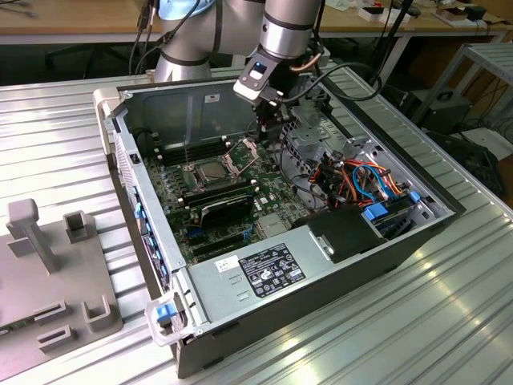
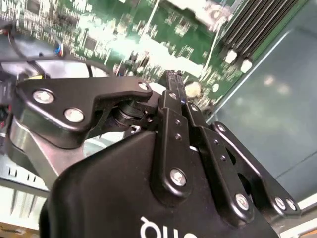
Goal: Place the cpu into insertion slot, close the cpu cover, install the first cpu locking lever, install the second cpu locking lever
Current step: 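Close the cpu cover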
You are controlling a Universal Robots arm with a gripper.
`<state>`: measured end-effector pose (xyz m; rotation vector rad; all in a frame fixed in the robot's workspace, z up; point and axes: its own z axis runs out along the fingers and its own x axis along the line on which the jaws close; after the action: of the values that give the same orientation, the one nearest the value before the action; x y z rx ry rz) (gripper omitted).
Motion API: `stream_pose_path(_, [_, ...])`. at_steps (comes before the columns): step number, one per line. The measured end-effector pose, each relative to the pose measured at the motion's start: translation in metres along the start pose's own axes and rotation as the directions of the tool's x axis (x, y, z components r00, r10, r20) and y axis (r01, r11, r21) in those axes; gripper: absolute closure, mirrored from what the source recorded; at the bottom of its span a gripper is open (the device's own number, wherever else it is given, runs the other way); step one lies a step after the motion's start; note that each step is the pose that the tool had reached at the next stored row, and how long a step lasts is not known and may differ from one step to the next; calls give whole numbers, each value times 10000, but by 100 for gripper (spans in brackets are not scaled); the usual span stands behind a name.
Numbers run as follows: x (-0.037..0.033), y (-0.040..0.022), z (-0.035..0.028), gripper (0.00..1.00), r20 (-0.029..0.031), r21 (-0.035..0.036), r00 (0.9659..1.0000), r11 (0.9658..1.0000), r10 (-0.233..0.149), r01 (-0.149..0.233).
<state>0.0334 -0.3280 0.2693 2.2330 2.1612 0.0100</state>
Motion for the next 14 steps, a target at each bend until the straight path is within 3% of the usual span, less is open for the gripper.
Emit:
stream_pose_path(2, [3,31,33,89,-2,0,10000,10000,1,-1])
stream_pose_path(10, [13,28,204,89,-1,1,10000,10000,0,0])
stream_pose_path(14, [22,-28,263,89,1,1,10000,10000,1,-1])
